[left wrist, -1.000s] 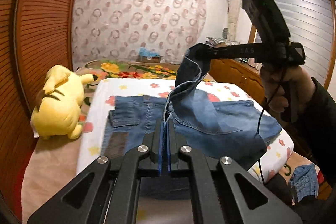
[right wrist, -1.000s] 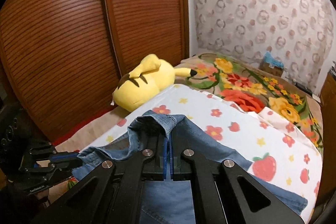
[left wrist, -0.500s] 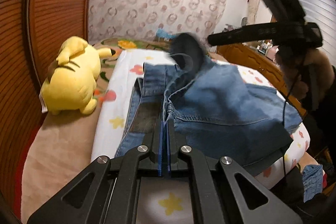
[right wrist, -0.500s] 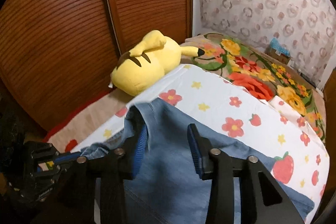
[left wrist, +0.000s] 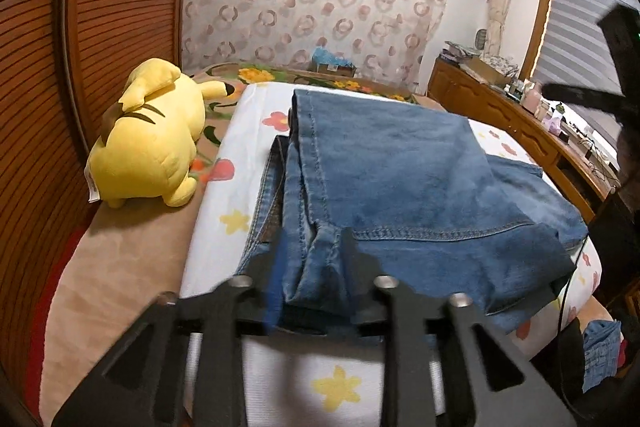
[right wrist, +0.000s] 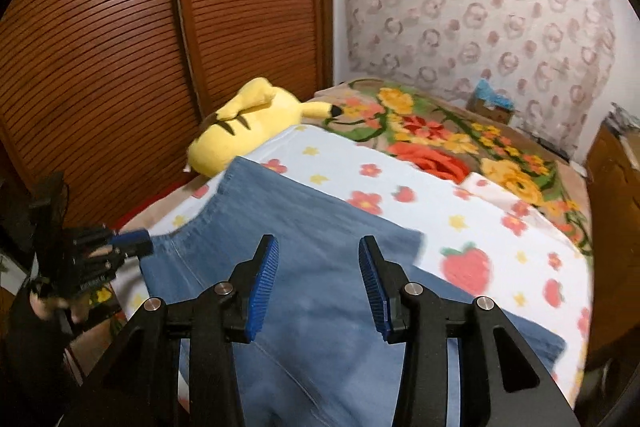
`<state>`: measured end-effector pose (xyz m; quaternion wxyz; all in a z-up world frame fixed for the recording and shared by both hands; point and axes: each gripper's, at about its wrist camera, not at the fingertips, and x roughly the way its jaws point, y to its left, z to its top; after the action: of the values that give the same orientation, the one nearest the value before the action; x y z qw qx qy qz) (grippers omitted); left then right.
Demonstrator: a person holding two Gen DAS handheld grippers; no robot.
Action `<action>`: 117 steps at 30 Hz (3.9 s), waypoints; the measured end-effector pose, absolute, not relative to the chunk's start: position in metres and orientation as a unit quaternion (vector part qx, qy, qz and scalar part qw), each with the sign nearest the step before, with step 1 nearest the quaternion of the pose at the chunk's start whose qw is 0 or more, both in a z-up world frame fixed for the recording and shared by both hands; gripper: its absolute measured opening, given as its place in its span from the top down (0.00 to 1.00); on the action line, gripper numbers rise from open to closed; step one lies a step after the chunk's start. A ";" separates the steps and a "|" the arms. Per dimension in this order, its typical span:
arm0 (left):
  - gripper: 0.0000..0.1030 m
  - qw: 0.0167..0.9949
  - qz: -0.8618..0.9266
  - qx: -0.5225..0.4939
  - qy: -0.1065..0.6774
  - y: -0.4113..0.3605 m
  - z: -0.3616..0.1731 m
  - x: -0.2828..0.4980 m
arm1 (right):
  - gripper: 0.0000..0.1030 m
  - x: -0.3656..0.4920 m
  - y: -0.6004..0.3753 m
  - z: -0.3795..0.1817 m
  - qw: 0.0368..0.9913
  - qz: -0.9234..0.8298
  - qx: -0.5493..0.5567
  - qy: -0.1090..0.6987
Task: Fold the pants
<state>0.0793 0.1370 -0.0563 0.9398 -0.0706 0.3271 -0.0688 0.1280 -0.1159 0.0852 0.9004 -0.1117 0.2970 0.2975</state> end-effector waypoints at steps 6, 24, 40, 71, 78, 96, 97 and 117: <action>0.18 0.943 -0.095 -0.068 0.312 0.120 -0.046 0.079 | 0.58 0.089 -0.162 0.076 0.910 0.272 -0.115 0.292; 0.18 0.925 -0.162 -0.027 0.343 0.030 -0.060 0.093 | 0.58 0.096 -0.227 -0.016 0.917 0.198 -0.040 0.344; 0.18 0.924 -0.174 -0.024 0.341 0.004 -0.059 0.075 | 0.58 0.112 -0.249 -0.060 0.909 0.161 -0.053 0.381; 0.62 0.896 -0.247 -0.027 0.367 -0.068 -0.062 0.036 | 0.45 0.104 -0.250 -0.072 0.916 0.167 -0.070 0.357; 0.77 0.901 -0.258 -0.045 0.347 -0.072 -0.057 0.046 | 0.45 0.104 -0.251 -0.073 0.916 0.167 -0.070 0.357; 0.98 0.906 -0.247 -0.033 0.341 -0.052 -0.039 0.019 | 0.45 0.104 -0.252 -0.074 0.916 0.168 -0.070 0.357; 0.96 0.908 -0.246 -0.033 0.338 -0.050 -0.035 0.018 | 0.45 0.104 -0.252 -0.074 0.916 0.168 -0.070 0.357; 0.24 0.938 -0.106 -0.068 0.323 0.041 -0.050 0.072 | 0.45 0.104 -0.253 -0.076 0.916 0.168 -0.070 0.358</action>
<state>0.0722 0.0406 -0.0502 0.9379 -0.0684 0.3230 -0.1065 0.1040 -0.2532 -0.0761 0.9159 -0.0700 0.3575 0.1684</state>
